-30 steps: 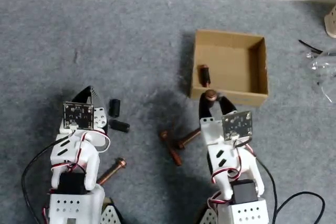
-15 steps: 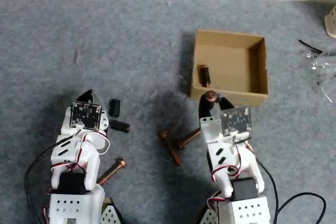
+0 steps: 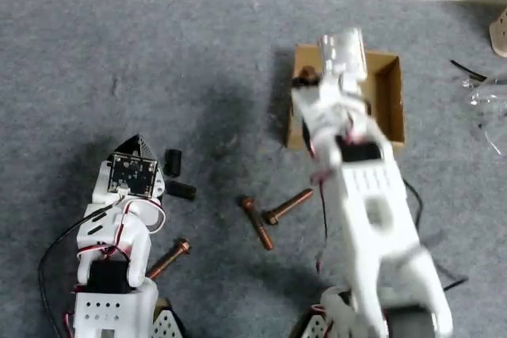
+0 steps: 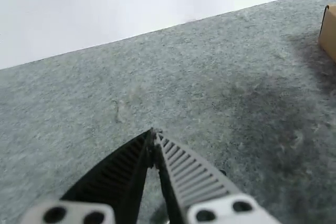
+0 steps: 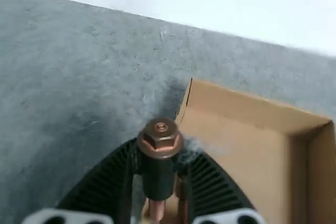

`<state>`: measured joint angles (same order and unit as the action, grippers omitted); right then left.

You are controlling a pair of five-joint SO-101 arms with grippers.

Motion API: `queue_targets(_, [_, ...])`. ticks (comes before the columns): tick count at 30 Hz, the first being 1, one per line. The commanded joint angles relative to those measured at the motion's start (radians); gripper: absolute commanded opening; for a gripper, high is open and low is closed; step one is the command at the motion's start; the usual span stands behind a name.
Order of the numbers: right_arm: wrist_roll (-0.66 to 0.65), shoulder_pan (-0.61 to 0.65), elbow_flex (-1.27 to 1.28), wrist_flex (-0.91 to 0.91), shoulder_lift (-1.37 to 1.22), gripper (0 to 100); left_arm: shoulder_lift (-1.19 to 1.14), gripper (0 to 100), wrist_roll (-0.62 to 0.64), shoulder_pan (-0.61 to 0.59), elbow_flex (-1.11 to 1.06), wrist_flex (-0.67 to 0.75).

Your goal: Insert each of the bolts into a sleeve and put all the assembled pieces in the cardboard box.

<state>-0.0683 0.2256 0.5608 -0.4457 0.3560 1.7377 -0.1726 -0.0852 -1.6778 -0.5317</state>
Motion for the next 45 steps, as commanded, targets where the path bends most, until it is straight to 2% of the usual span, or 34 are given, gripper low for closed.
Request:
queue_targets(1, [0.083,-0.064,-0.289,-0.079,-0.223,0.5,0.005,1,-0.009,0.019,-0.022,0.005])
queue_targets(6, [0.161,-0.137,-0.541,-0.202,-0.464,0.5,0.005,1,-0.008,0.019,-0.022,0.005])
queue_targets(10, [0.173,-0.174,-0.644,-0.254,-0.599,0.5,0.005,1,-0.008,0.021,-0.022,0.005])
queue_targets(22, [0.173,-0.180,-0.667,-0.255,-0.776,0.7,0.005,1,-0.008,0.021,-0.022,0.005])
queue_targets(25, [0.169,-0.185,-0.664,-0.257,-0.785,5.5,0.005,1,-0.008,0.021,-0.022,0.005])
queue_targets(29, [0.169,-0.186,-0.662,-0.257,-0.786,21.5,0.005,1,-0.008,0.021,-0.022,0.005])
queue_targets(31, [0.167,-0.191,-0.661,-0.257,-0.788,26.2,0.005,1,-0.008,0.021,-0.022,0.005])
queue_targets(36, [0.172,-0.203,-0.667,-0.295,-0.783,26.7,0.005,1,-0.008,0.021,-0.022,0.005])
queue_targets(40, [0.173,-0.206,-0.688,-0.446,-0.757,26.7,0.005,1,-0.008,0.021,-0.022,0.005])
queue_targets(45, [0.173,-0.157,-0.711,-0.607,-0.599,26.7,0.005,1,-0.008,0.021,-0.022,0.005])
